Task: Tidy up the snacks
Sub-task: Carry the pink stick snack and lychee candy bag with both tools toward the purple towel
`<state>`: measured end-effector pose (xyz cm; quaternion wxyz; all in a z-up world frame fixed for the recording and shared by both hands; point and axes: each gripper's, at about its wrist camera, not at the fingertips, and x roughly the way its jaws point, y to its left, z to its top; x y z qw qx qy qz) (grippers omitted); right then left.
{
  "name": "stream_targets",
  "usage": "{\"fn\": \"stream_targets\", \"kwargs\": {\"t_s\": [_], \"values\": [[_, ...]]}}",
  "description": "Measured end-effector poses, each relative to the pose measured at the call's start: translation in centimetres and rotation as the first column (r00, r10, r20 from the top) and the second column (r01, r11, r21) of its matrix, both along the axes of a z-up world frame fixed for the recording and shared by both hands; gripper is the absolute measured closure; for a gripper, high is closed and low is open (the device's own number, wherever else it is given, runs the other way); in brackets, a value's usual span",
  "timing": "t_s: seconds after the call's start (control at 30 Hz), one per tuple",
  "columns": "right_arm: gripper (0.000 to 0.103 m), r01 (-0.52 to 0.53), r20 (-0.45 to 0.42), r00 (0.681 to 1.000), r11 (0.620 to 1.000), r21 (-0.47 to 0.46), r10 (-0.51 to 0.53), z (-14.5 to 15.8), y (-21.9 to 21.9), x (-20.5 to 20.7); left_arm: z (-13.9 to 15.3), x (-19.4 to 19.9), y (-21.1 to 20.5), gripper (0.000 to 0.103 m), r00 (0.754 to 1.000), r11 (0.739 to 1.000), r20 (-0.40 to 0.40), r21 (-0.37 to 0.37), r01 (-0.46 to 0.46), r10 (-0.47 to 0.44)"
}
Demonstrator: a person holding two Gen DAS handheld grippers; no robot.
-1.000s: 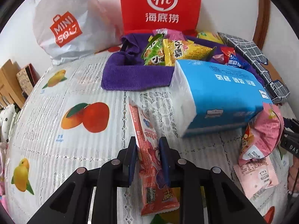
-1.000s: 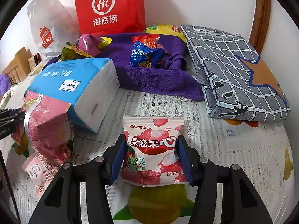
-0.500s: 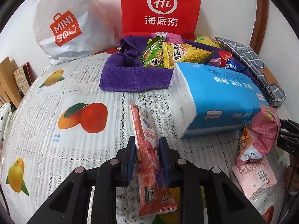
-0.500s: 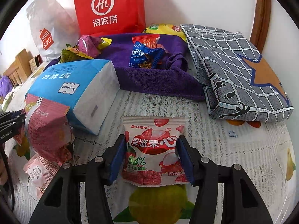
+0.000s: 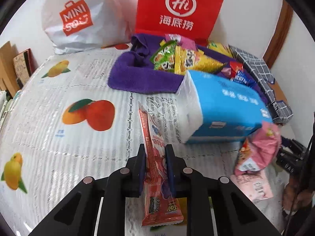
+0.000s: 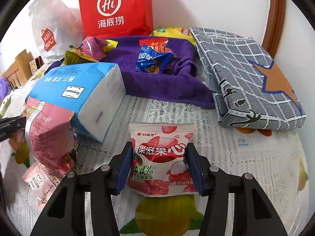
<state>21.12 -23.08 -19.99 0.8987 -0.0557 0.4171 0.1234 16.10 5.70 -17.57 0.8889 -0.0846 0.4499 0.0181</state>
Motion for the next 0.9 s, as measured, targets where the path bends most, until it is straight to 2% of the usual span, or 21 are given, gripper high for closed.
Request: {"fn": "stream_targets", "kwargs": {"t_s": [0.07,0.13,0.2,0.37,0.5,0.63,0.73,0.9], "values": [[0.051,-0.001,0.010,1.000,1.000,0.027,0.000,0.3,-0.1,-0.7,1.1,-0.8,-0.4,0.085,1.000,1.000,0.011,0.030,-0.007,0.007],[0.051,0.001,0.013,1.000,0.998,0.061,-0.002,0.9,-0.3,-1.6,2.0,-1.6,-0.7,0.085,1.000,1.000,0.020,0.028,0.000,-0.001],[0.051,0.012,0.033,0.999,0.998,0.056,-0.014,1.8,-0.3,-2.7,3.1,-2.3,-1.0,0.085,0.999,1.000,0.030,0.025,0.011,-0.012],[0.051,0.017,0.105,0.994,0.997,0.073,-0.025,5.9,-0.4,-6.2,6.1,-4.0,-1.7,0.085,0.997,0.999,0.076,0.029,0.018,-0.020],[0.051,0.010,0.180,0.983,0.999,0.041,-0.017,10.1,0.2,-7.8,8.8,-4.3,-1.8,0.085,0.993,1.000,0.112,-0.004,0.025,-0.024],[0.051,0.003,0.181,0.983,0.998,0.064,-0.015,13.1,0.9,-7.3,10.9,-3.7,-1.8,0.084,0.991,0.999,0.127,-0.013,0.030,-0.028],[0.051,0.018,0.152,0.988,0.996,0.093,-0.032,14.2,1.5,-5.9,11.6,-2.7,-1.6,0.084,0.990,1.000,0.137,-0.010,0.023,-0.021],[0.051,0.028,0.161,0.986,0.994,0.105,-0.044,15.5,2.7,-3.9,13.2,-0.7,-1.3,0.084,0.987,0.999,0.159,0.003,0.034,-0.034]]}}
